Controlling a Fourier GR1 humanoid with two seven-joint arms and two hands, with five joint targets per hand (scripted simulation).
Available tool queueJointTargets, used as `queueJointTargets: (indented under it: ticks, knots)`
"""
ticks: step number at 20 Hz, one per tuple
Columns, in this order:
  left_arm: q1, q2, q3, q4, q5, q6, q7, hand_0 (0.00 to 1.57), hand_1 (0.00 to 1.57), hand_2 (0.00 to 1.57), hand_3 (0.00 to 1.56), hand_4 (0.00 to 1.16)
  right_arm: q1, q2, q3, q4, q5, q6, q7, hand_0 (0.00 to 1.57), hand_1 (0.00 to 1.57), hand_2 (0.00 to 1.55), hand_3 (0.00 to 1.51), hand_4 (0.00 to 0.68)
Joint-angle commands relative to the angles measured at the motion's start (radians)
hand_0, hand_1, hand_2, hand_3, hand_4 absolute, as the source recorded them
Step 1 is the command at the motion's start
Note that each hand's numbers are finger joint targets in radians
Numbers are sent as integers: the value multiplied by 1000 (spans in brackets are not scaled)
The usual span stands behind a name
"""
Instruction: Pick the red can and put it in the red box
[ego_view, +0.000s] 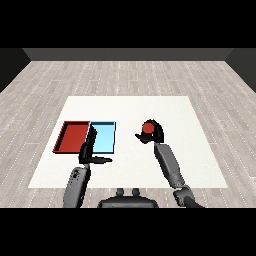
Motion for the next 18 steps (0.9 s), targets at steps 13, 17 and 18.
queueJointTargets:
  ticks: [13, 17, 18]
  knots:
    - [-165, -11, -348, 61, 63, 263, 131, 0, 0, 0, 0, 0, 220, 7, 294, -332, -47, -138, 53, 1410, 1410, 1425, 1413, 645]
    - [-183, -11, -357, 102, 84, 255, 96, 0, 0, 0, 0, 0, 138, 7, 347, -324, -87, -225, 64, 1392, 1392, 1403, 1393, 636]
    - [-203, -11, -330, 84, 92, 251, 145, 0, 0, 0, 0, 0, 129, 7, 340, -337, -76, -206, 98, 1382, 1382, 1398, 1391, 629]
